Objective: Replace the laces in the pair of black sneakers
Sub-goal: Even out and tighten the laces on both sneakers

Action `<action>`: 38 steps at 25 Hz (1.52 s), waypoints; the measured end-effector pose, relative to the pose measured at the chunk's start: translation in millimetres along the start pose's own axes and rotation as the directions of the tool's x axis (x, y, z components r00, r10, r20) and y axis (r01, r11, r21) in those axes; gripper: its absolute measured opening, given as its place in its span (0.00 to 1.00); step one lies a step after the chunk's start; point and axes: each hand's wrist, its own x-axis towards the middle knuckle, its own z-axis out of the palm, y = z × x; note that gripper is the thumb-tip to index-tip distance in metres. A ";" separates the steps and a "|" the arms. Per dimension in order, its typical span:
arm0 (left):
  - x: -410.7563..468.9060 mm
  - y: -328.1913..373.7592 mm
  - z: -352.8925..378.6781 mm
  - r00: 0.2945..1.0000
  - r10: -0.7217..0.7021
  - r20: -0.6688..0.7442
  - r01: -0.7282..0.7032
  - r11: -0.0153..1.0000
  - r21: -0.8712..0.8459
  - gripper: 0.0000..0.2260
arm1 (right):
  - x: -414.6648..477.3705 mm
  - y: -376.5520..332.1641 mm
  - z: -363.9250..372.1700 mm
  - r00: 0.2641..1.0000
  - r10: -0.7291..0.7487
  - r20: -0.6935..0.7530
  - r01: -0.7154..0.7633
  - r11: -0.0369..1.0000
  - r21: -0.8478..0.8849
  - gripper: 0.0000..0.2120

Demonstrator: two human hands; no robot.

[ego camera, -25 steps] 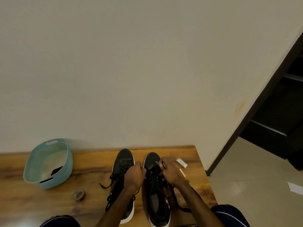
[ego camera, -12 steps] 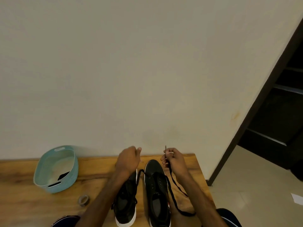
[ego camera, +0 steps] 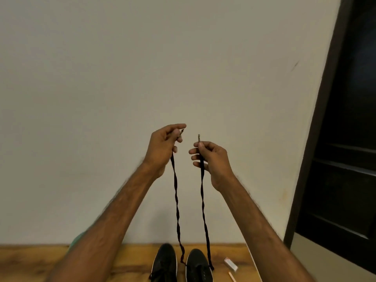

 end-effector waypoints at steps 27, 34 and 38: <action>-41.5 9.1 -5.2 0.969 -0.017 -0.248 0.017 1.000 -0.005 0.09 | -26.1 -33.2 -41.8 0.989 -0.059 -0.139 0.036 0.986 -0.163 0.10; -142.8 -209.1 -24.0 0.965 -0.246 -0.088 0.259 0.869 0.421 0.18 | -59.1 171.5 -119.2 0.918 0.291 -0.270 -0.374 0.864 -0.339 0.15; -187.8 -293.6 -34.1 0.920 -0.393 -0.002 0.297 0.692 0.658 0.09 | -63.2 225.4 -167.7 0.850 0.190 -0.491 -0.412 0.822 -0.394 0.18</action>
